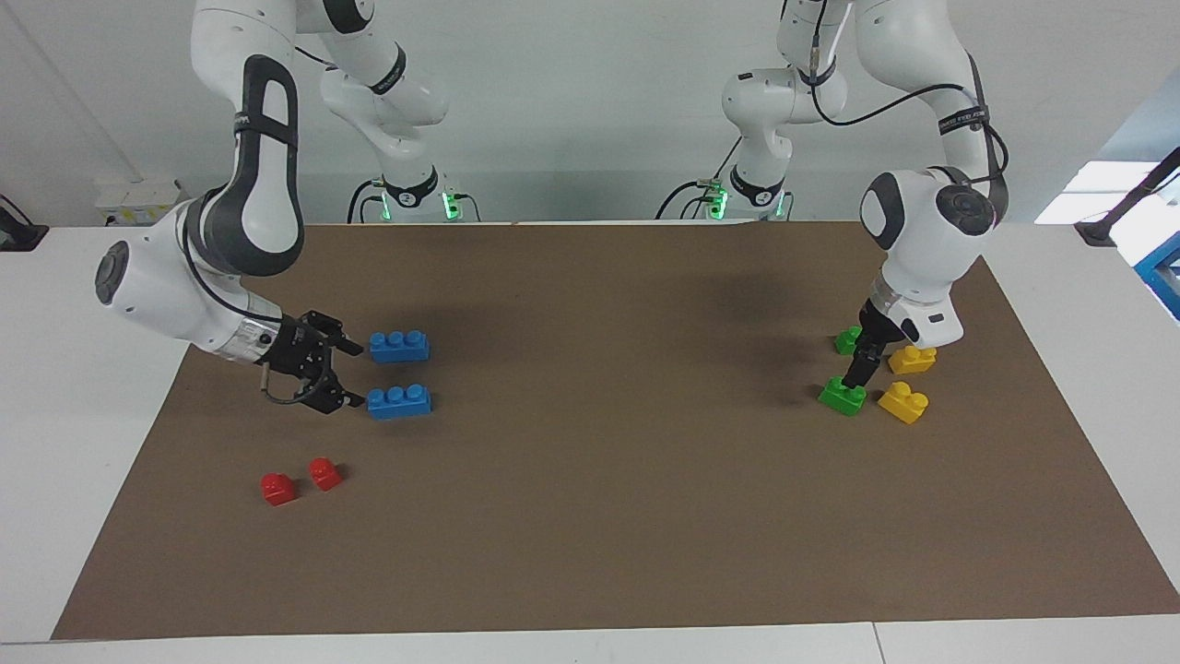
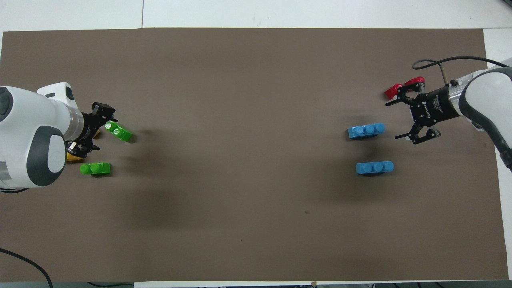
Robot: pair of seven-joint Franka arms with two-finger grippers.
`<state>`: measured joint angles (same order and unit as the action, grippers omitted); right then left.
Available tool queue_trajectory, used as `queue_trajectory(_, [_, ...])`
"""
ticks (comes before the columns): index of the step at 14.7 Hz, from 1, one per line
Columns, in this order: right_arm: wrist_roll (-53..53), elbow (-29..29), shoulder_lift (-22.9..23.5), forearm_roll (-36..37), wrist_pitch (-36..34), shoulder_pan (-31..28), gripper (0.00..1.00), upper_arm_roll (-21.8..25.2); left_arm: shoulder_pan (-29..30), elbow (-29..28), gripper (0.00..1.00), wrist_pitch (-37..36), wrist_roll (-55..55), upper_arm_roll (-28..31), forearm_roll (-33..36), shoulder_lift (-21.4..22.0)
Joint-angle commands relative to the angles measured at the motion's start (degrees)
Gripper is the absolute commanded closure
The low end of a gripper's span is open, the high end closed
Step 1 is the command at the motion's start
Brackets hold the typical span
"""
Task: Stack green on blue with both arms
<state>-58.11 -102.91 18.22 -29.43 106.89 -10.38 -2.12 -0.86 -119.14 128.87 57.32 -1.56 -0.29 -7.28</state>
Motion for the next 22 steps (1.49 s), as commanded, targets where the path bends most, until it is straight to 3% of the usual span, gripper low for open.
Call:
queue_trajectory(1, [3.1, -0.8, 1.5, -2.2, 1.8, -1.2, 0.00, -0.6, 0.2, 3.2, 0.00, 0.7, 1.7, 0.1, 1.3, -3.3])
queue_trajectory(8, [5.6, -3.8, 3.3, -4.2, 5.2, -1.0, 0.00, -0.6, 0.4, 5.0, 0.00, 5.6, 2.4, 0.4, 1.4, -9.7])
queue_trajectory(19, [8.0, -6.3, 5.4, -5.6, 11.5, -0.4, 0.00, -0.7, 1.3, 3.4, 0.10, 7.5, 2.4, 0.3, 1.7, -10.2])
queue_trajectory(21, [9.4, -7.6, 5.2, -6.2, 12.9, -0.3, 0.02, -0.7, 1.3, 3.2, 0.38, 7.8, 2.5, 0.3, 1.7, -10.2])
queue_trajectory(22, [9.4, -7.7, 5.1, -7.2, 12.9, -0.3, 0.03, -0.7, 1.3, 3.2, 0.69, 8.1, 2.5, 0.3, 1.7, -10.2])
